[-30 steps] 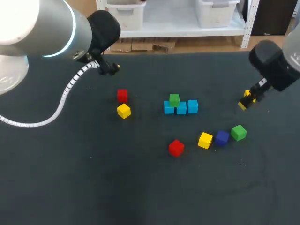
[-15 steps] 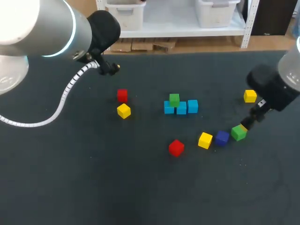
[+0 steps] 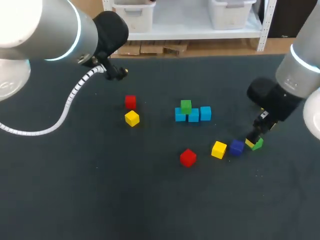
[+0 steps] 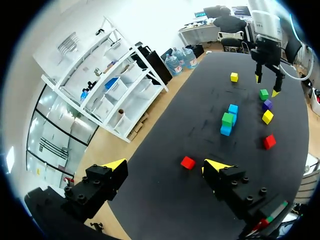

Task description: Place the blue cubes, place green cubes on the blue cubes, place the yellow cubes on the green cubes, then place the red cubes on the yellow cubes, and place purple cube on the red cubes.

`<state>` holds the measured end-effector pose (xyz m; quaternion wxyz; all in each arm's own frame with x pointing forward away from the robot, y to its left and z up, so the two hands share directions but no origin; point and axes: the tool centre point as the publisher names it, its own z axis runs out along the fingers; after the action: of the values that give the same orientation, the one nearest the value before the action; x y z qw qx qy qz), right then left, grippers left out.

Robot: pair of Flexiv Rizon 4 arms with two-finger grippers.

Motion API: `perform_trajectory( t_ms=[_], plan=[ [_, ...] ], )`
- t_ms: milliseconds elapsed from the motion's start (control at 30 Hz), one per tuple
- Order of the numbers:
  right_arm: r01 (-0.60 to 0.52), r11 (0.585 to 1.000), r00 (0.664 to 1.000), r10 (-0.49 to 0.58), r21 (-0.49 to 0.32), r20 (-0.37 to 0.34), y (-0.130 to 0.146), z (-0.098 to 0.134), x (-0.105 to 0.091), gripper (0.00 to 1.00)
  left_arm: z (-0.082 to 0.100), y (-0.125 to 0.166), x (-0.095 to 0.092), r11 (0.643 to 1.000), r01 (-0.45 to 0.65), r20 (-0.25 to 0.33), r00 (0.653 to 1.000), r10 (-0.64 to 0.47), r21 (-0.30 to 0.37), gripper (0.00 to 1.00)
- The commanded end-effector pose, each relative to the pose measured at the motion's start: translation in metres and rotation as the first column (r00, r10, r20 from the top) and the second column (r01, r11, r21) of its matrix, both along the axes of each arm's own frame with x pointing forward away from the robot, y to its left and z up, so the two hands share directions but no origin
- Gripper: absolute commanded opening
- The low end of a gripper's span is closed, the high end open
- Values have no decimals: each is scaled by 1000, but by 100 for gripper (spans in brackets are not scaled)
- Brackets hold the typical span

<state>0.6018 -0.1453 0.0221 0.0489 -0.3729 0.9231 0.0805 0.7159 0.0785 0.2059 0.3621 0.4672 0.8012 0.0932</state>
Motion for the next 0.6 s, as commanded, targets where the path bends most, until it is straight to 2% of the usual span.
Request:
perform_trajectory(
  t_ms=[33, 233, 367, 433, 500, 533, 567, 600],
  plan=[
    [-5, 1000, 1000, 5, 1, -25, 1, -5, 6, 100, 0, 0, 1, 1000, 2, -1, 1000, -2, -1, 100],
    [-9, 1000, 999, 9, 1, -47, -1, -13, 8, 100, 0, 0, 1, 1000, 2, -1, 1000, -2, -1, 100],
    [-12, 1000, 998, 12, -5, -57, -1, -18, 9, 90, 0, 0, 1, 1000, 2, -1, 1000, -2, -1, 100],
    [-13, 1000, 998, 13, -9, -59, -1, -19, 10, 92, 0, 0, 1, 1000, 2, -1, 1000, -2, -1, 100],
    [-12, 1000, 998, 11, -11, -60, -1, -19, 11, 89, 0, 0, 1, 1000, 2, -1, 1000, -2, -1, 100],
    [-12, 1000, 998, 11, -12, -60, 0, -19, 12, 85, 0, 0, 1, 1000, 2, -1, 1000, -2, -1, 100],
    [-13, 1000, 998, 12, -18, -59, 0, -19, 12, 75, 0, 0, 1, 1000, 2, -1, 1000, -2, -1, 100],
    [-14, 1000, 998, 13, -24, -60, 0, -20, 13, 50, 0, 0, 1, 1000, 2, -1, 1000, -2, -1, 100]
  ],
)
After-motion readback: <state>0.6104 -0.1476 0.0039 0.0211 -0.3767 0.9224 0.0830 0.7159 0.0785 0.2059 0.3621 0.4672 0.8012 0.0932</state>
